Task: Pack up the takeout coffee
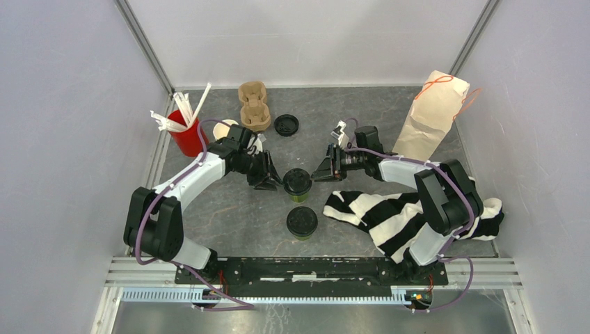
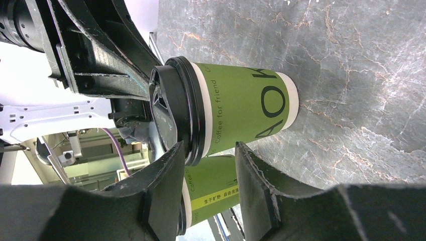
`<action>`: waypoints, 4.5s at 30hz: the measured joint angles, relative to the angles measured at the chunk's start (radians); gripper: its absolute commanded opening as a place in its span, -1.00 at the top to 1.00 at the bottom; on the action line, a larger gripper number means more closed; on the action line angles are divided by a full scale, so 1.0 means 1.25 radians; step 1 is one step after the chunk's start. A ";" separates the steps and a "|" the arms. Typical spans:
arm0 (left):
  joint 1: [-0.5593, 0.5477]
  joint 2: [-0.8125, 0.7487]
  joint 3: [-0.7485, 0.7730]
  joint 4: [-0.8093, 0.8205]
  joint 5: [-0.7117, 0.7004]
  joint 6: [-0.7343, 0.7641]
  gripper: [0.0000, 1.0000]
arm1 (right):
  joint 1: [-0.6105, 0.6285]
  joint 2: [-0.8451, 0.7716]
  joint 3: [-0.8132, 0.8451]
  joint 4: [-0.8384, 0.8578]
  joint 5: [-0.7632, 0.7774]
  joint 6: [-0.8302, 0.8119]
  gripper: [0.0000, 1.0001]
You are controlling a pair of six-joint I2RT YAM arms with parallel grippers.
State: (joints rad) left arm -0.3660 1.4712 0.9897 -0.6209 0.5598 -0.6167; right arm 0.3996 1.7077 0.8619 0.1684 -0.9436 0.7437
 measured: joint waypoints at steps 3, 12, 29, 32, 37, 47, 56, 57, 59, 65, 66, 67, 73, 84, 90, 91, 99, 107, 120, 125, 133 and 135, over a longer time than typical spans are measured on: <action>0.000 0.000 0.000 -0.002 0.000 0.000 0.06 | 0.005 0.008 0.001 0.002 0.000 0.000 0.06; 0.000 0.003 0.000 -0.007 -0.001 0.000 0.24 | 0.013 0.013 0.001 0.003 0.000 0.002 0.06; 0.004 0.023 -0.031 0.040 0.010 0.002 0.38 | 0.006 0.010 -0.081 0.114 0.002 -0.025 0.06; 0.006 0.024 -0.037 0.051 0.020 0.002 0.39 | 0.006 0.009 -0.085 0.124 0.003 -0.031 0.06; 0.015 0.042 -0.040 0.062 0.052 0.001 0.44 | 0.005 0.028 -0.070 0.112 -0.010 -0.055 0.07; 0.012 0.028 -0.013 0.049 0.039 0.007 0.30 | 0.009 -0.004 -0.040 0.034 -0.006 -0.096 -0.06; -0.002 0.033 0.052 -0.014 -0.049 0.016 0.21 | 0.016 -0.018 0.010 -0.087 0.014 -0.108 -0.18; -0.002 0.033 0.056 -0.017 -0.060 0.016 0.19 | 0.016 -0.018 0.017 -0.095 0.015 -0.108 -0.19; -0.002 0.033 0.067 -0.022 -0.076 0.015 0.15 | 0.016 -0.022 0.027 -0.107 0.016 -0.107 -0.22; 0.000 0.028 0.091 -0.026 -0.090 0.015 0.00 | 0.016 -0.067 0.062 -0.194 0.030 -0.140 -0.28; 0.000 0.022 0.091 -0.027 -0.090 0.015 -0.02 | 0.016 -0.078 0.066 -0.211 0.035 -0.151 -0.28; 0.000 0.014 0.091 -0.029 -0.089 0.015 -0.05 | 0.016 -0.092 0.070 -0.235 0.043 -0.167 -0.29; 0.000 -0.086 0.092 -0.039 -0.089 0.013 -0.42 | 0.016 -0.198 0.072 -0.406 0.125 -0.284 -0.43; -0.002 -0.331 0.096 -0.063 -0.093 -0.067 -0.72 | 0.017 -0.507 0.040 -0.708 0.382 -0.491 -0.64; -0.004 -0.337 0.202 -0.150 -0.190 -0.069 -0.76 | 0.017 -0.610 0.031 -0.765 0.427 -0.501 -0.68; -0.004 -0.334 0.226 -0.161 -0.218 -0.069 -0.78 | 0.017 -0.619 0.031 -0.767 0.428 -0.499 -0.68; -0.004 -0.246 0.332 -0.196 -0.395 -0.056 -0.77 | 0.017 -0.588 0.101 -0.779 0.428 -0.484 -0.69; -0.004 -0.026 0.421 -0.169 -0.471 0.008 -0.74 | 0.018 -0.441 0.249 -0.781 0.460 -0.489 -0.70; -0.004 0.316 0.643 -0.106 -0.513 0.132 -0.33 | 0.018 -0.246 0.450 -0.745 0.489 -0.487 -0.68; -0.003 0.483 0.790 -0.115 -0.542 0.157 -0.22 | 0.018 -0.294 0.400 -0.748 0.512 -0.493 -0.69; 0.022 0.666 0.984 -0.117 -0.586 0.142 -0.17 | 0.016 -0.308 0.376 -0.759 0.562 -0.558 -0.71; 0.042 0.681 0.984 -0.118 -0.582 0.127 -0.10 | 0.022 -0.308 0.366 -0.756 0.582 -0.576 -0.72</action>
State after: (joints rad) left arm -0.3141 2.3226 2.2200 -0.7685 -0.1680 -0.4576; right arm 0.4267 1.3231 1.3193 -0.7761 -0.2161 0.0231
